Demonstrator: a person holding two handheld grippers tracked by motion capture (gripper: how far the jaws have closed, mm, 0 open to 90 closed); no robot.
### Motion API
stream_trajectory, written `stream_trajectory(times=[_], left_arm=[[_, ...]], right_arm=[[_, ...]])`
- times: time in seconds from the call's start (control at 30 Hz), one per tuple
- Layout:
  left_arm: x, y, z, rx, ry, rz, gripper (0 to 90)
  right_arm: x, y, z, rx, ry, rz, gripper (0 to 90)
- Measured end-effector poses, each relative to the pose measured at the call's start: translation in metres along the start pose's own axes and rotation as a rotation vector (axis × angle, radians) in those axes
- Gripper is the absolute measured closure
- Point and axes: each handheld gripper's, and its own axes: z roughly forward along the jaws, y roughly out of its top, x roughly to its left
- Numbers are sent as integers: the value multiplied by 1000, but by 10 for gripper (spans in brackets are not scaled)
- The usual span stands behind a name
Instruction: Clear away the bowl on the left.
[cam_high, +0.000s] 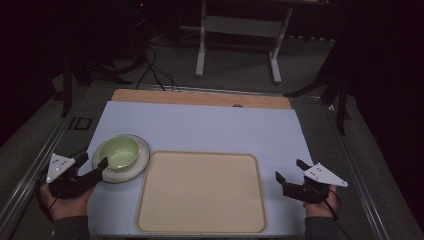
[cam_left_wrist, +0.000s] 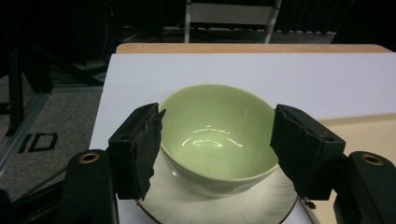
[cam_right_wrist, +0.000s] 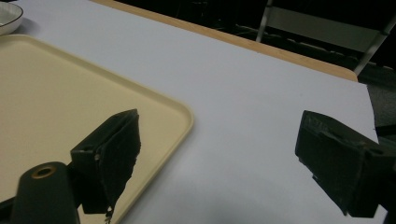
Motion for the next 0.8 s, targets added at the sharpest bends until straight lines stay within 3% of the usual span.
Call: stream_trajectory(times=[0.2, 0.5, 0.8], left_arm=[[2, 0, -1, -3, 4, -5, 344], [7, 3, -4, -19, 3, -49, 363], [3, 12, -4, -12, -3, -19, 366]], right_arm=[[1, 0, 1, 0, 1, -8, 137], [2, 1, 1, 1, 2, -16, 137], [2, 1, 4, 2, 3, -23, 137]])
